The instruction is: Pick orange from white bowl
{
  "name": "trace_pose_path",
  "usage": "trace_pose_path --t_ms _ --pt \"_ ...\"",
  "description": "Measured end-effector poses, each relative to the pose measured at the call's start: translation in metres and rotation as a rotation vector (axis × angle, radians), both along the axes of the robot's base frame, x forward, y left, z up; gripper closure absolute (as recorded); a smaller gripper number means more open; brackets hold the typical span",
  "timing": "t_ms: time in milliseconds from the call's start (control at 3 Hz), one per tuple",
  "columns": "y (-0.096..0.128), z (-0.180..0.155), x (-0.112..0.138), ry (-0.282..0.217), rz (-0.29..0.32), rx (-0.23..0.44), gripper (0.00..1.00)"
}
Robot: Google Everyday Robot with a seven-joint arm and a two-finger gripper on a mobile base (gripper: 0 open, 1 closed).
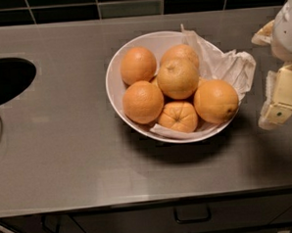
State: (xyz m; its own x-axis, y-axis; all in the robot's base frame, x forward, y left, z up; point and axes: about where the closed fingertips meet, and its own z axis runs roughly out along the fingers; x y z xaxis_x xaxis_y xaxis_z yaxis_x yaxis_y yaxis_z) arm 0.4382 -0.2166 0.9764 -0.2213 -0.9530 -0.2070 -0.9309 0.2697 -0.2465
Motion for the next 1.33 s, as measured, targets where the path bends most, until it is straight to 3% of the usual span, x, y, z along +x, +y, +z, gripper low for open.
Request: trace_pose_path --t_ms 333,1333 --pt "0.0249 -0.0195 0.0058 -0.011 0.001 0.033 0.0" --pt "0.0325 -0.026 0.008 -0.011 -0.023 0.071 0.03"
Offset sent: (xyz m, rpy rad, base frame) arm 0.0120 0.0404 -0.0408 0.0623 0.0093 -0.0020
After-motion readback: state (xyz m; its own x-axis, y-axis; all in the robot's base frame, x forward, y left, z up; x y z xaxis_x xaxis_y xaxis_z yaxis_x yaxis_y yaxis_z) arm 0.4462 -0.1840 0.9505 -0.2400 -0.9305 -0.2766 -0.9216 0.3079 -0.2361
